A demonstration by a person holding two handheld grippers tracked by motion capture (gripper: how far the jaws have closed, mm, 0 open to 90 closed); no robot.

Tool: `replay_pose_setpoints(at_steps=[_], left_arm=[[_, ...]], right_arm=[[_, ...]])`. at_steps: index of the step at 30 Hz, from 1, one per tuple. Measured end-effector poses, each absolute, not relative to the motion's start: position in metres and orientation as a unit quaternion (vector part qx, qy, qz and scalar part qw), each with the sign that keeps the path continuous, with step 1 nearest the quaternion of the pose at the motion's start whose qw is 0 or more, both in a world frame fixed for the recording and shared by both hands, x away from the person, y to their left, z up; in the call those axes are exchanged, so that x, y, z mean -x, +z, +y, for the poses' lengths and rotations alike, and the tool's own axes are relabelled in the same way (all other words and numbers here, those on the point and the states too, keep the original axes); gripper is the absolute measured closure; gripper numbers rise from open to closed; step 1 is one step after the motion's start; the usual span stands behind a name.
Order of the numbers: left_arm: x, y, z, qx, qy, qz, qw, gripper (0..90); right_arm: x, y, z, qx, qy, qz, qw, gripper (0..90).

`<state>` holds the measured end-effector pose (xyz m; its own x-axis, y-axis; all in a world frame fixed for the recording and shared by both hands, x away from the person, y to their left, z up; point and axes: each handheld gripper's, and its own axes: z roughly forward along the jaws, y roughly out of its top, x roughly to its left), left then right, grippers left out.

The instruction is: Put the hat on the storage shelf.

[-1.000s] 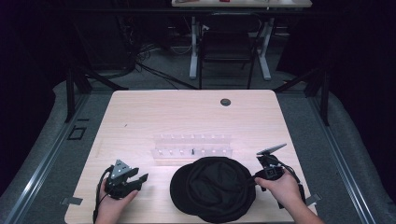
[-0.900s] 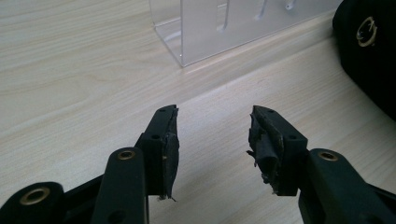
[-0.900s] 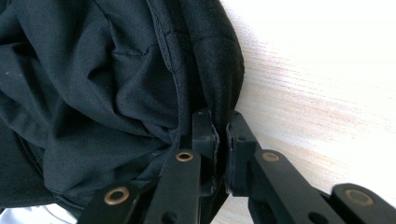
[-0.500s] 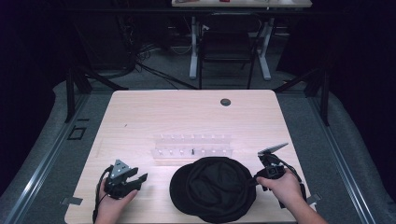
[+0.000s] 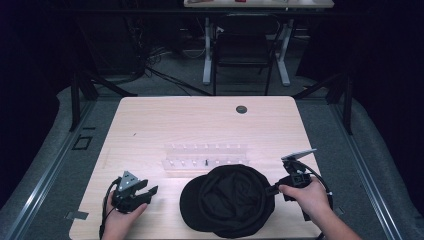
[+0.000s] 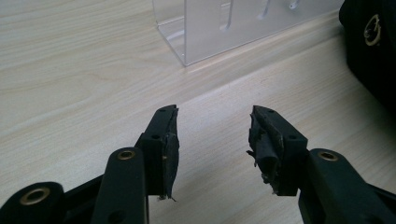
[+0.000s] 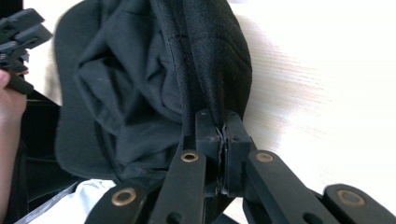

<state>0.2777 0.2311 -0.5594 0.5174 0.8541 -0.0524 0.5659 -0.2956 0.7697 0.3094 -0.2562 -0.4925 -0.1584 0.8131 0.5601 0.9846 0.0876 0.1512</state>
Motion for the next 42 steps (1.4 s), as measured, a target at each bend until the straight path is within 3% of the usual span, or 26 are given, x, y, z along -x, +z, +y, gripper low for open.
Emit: replay_pose_setpoints(at_steps=[12, 42], left_arm=[[-0.278, -0.56, 0.231, -0.783, 0.188, 0.454, 0.381, 52.0], [-0.278, -0.56, 0.231, -0.782, 0.189, 0.456, 0.38, 52.0]], right_arm=[[-0.303, -0.465, -0.26, 0.611, -0.303, -0.701, 0.21, 87.9], [-0.293, -0.41, -0.261, 0.569, -0.409, -0.673, 0.239, 87.8]])
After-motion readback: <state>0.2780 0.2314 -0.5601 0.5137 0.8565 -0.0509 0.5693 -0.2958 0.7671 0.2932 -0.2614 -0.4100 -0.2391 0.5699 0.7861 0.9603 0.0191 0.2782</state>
